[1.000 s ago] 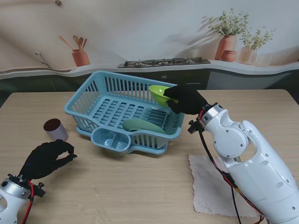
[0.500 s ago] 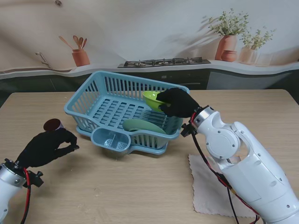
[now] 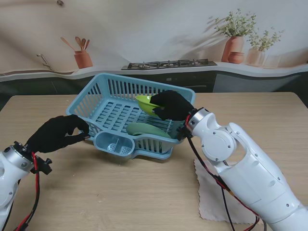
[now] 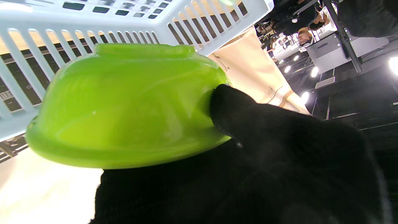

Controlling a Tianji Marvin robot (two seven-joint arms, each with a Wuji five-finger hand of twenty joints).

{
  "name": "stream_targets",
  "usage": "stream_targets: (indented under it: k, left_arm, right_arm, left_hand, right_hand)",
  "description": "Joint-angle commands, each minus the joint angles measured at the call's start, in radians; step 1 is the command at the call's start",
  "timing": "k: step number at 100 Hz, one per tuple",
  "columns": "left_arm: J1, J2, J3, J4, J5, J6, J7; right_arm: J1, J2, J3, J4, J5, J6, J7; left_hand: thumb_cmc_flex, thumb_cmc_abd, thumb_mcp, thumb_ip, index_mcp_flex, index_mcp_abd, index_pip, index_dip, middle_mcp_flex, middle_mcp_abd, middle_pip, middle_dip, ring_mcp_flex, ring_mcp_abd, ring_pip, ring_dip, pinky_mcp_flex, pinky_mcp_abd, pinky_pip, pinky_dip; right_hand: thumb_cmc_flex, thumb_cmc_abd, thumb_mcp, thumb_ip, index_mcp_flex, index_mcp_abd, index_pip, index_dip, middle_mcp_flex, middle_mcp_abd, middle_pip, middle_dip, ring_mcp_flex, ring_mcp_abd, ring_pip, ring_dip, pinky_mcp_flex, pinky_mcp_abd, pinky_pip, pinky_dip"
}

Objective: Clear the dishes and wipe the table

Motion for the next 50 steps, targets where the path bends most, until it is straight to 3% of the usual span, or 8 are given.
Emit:
stream_targets:
  k: [1,32,36,50]
  left_arm:
    - [-0.026,0.007,0.014,-0.005,-0.003,0.011,-0.016]
    - [-0.145,0.023,0.095,0.025,-0.072,0.101,-0.102]
    - [-0.162,0.025,0.107,0.028,-0.081,0.112,-0.113]
    - [-0.220,0.031,0.153,0.040,-0.106,0.152,-0.150]
  right_arm:
    - [0.016,-0.012,-0.009,-0.003,0.003,0.003,0.008]
    - [0.073,-0.023,-0.064,0.032,0.012,0.020,-0.004]
    - [0.077,-0.024,-0.069,0.034,0.016,0.025,-0.006]
    - [0.088,-0.030,-0.082,0.039,0.030,0.033,-0.013]
  left_hand:
    - [0.084,0.003,-0.006,0.001,-0.026,-0.022,-0.027,-0.023,-0.023,-0.012,-0.026,-0.034,-0.032,0.028,-0.035,-0.023,-0.038,0.027,-0.043,-0.038]
    - [0.072,-0.027,-0.001,0.004,-0.030,-0.016,-0.118,-0.082,-0.058,-0.030,-0.106,-0.079,-0.100,0.030,-0.163,-0.099,-0.165,0.003,-0.118,-0.115]
    - [0.069,-0.035,0.003,0.005,-0.033,-0.014,-0.131,-0.088,-0.065,-0.033,-0.118,-0.086,-0.101,0.011,-0.175,-0.109,-0.181,0.000,-0.126,-0.122]
    - [0.057,-0.058,0.015,0.007,-0.040,-0.017,-0.154,-0.097,-0.077,-0.041,-0.139,-0.095,-0.116,0.002,-0.206,-0.129,-0.207,-0.013,-0.138,-0.136]
  right_hand:
    - [0.104,0.063,0.119,0.055,0.080,-0.109,0.102,0.010,0.017,-0.022,0.009,0.010,0.037,0.040,0.026,0.013,0.069,0.005,0.116,0.057]
    - [0.103,0.064,0.118,0.057,0.080,-0.110,0.100,0.011,0.017,-0.025,0.011,0.009,0.039,0.038,0.027,0.013,0.069,0.002,0.116,0.059]
    - [0.102,0.065,0.117,0.056,0.080,-0.110,0.100,0.011,0.017,-0.025,0.011,0.009,0.039,0.038,0.027,0.013,0.068,0.000,0.116,0.059]
    - [0.098,0.069,0.118,0.058,0.080,-0.111,0.100,0.012,0.015,-0.028,0.013,0.010,0.037,0.034,0.028,0.014,0.067,-0.003,0.117,0.061]
